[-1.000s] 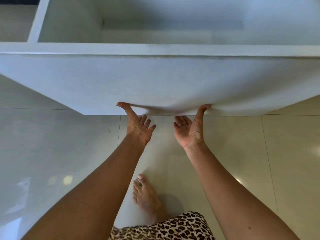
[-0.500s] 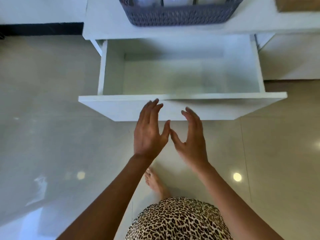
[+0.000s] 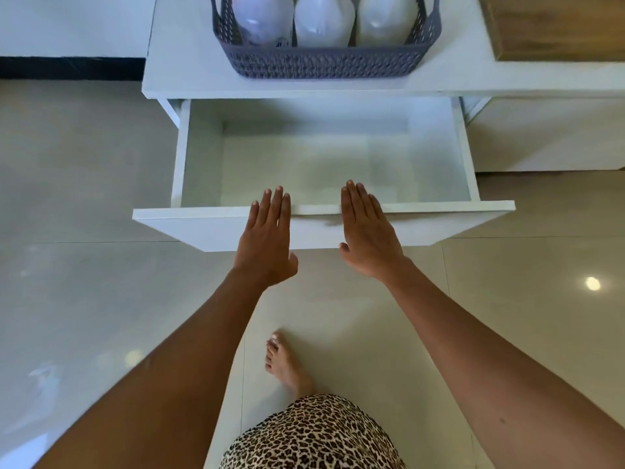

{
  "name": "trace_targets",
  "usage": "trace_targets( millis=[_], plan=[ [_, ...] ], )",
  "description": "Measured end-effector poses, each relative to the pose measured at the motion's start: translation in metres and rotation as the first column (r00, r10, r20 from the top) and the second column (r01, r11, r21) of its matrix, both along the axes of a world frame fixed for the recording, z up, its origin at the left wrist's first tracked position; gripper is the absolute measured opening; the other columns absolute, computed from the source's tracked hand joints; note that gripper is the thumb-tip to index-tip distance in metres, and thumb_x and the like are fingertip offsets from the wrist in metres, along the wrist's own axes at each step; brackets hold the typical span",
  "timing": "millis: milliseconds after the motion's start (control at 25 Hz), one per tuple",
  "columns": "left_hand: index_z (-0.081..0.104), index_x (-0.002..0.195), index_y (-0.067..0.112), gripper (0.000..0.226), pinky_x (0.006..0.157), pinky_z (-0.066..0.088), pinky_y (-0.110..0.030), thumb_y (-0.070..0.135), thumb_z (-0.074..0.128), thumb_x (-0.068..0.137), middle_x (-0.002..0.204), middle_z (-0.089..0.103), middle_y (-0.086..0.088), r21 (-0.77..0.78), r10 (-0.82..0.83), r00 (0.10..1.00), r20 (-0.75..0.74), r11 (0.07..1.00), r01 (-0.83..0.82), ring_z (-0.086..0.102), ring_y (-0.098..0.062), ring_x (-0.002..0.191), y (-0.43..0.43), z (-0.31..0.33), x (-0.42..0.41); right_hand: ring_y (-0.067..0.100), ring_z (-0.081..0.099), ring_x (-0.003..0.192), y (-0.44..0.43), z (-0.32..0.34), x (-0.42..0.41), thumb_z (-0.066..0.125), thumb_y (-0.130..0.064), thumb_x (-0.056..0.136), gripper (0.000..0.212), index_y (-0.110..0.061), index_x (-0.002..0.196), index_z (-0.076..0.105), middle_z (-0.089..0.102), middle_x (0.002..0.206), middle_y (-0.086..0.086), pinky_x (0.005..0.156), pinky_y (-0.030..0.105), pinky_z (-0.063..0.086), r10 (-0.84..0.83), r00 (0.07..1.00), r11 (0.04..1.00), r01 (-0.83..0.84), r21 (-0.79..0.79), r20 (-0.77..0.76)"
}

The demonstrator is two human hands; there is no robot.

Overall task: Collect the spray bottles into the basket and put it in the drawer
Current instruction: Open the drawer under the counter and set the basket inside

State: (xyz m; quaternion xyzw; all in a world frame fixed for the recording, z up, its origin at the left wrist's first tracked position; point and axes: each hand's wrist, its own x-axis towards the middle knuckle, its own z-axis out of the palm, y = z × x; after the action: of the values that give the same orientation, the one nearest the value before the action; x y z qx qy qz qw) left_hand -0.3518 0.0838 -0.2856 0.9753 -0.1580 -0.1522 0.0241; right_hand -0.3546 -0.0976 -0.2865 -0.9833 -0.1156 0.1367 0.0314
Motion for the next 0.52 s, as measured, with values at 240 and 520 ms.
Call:
trace_targets(
  millis=[240, 520],
  plan=[
    [-0.016, 0.141, 0.002, 0.094, 0.116, -0.006, -0.04, 0.013, 0.052, 0.077, 0.154, -0.019, -0.016, 0.002, -0.011, 0.984, -0.178, 1.0, 0.012, -0.018, -0.031, 0.142, 0.002, 0.018, -0.019, 0.028, -0.011, 0.146, 0.002, 0.013, -0.024, 0.045, -0.011, 0.087, 0.082, 0.001, 0.145, -0.013, -0.014, 0.157, 0.017, 0.121, 0.036, -0.004, -0.004, 0.99, 1.0, 0.007, 0.022, -0.138],
    [-0.02, 0.14, 0.002, 0.097, 0.117, -0.004, -0.041, 0.009, 0.053, 0.076, 0.153, -0.023, -0.017, 0.01, -0.006, 0.961, -0.278, 1.0, 0.009, -0.02, -0.033, 0.141, 0.004, 0.032, -0.075, 0.027, -0.02, 0.145, 0.006, 0.023, -0.08, 0.041, -0.009, 0.085, 0.084, -0.001, 0.143, -0.02, -0.023, 0.155, 0.016, 0.12, 0.036, -0.009, -0.013, 0.97, 0.997, 0.03, 0.064, -0.243]
  ],
)
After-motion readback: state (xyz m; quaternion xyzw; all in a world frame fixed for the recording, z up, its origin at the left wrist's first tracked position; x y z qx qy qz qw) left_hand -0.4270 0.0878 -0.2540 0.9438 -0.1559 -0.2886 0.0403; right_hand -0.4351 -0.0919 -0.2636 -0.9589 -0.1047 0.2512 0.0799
